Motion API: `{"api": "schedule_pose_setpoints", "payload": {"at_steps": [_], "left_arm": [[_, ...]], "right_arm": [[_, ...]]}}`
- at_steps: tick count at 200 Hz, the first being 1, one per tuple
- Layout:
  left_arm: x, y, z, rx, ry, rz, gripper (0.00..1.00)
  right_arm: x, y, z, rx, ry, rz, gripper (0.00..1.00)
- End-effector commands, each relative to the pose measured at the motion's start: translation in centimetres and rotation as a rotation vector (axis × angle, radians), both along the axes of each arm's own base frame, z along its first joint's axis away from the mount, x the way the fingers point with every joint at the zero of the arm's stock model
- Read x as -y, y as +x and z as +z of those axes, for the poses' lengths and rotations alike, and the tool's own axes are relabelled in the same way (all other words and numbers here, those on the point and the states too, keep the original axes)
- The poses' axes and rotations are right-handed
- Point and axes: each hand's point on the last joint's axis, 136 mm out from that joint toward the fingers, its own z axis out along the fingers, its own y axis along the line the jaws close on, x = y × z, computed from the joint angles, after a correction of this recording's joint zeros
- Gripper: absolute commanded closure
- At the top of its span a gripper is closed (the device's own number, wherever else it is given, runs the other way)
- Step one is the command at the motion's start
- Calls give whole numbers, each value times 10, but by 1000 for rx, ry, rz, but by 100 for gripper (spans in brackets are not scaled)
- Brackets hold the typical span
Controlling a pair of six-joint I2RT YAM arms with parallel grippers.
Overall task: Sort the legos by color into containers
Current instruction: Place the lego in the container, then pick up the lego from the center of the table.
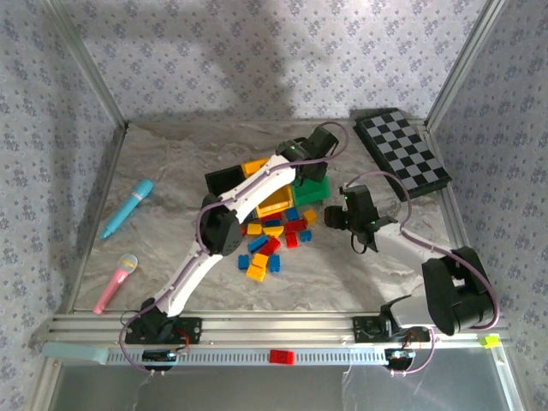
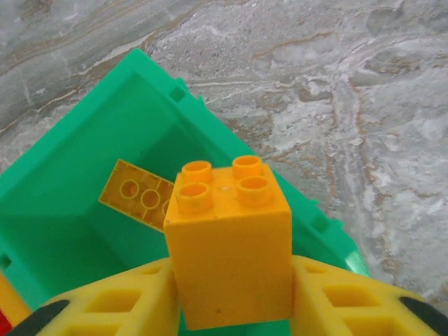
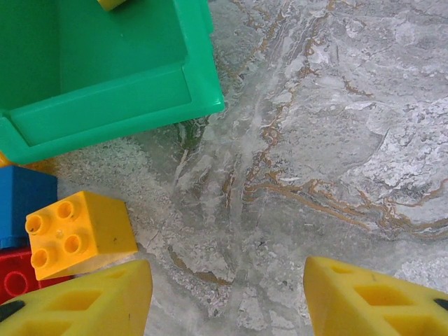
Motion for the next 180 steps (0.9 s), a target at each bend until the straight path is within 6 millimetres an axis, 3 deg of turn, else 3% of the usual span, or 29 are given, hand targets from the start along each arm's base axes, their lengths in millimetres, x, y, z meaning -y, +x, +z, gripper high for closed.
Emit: {"api": "schedule_pose_setpoints", "payload": {"at_steps": [1,32,69,100,114,149,180], "left_arm": [[-12,4,15,5,19,-3,41],[-18,-7,28,8,25,-7,28],[-28,-36,56,68,9,-11,28],[-54,-66,63,108,-45,30,28],[-67,-80,58,100,-96,62,28],[-99,-115,12,43,-188,135,28],[-122,-137,-4,35,-220,193,28]], "right_arm": [[-1,-1,3,10,19,-3,39],[-4,-1,3,8,21,4,39],[-13,-2,2,8,32,31,39],[-21,-2,3,10,54,58,39],[-26,-3,3,8,68,79,39],[-45,-6,-1,-13,97,144,38],[-61,-7,-3,-25,96,200,38]]}}
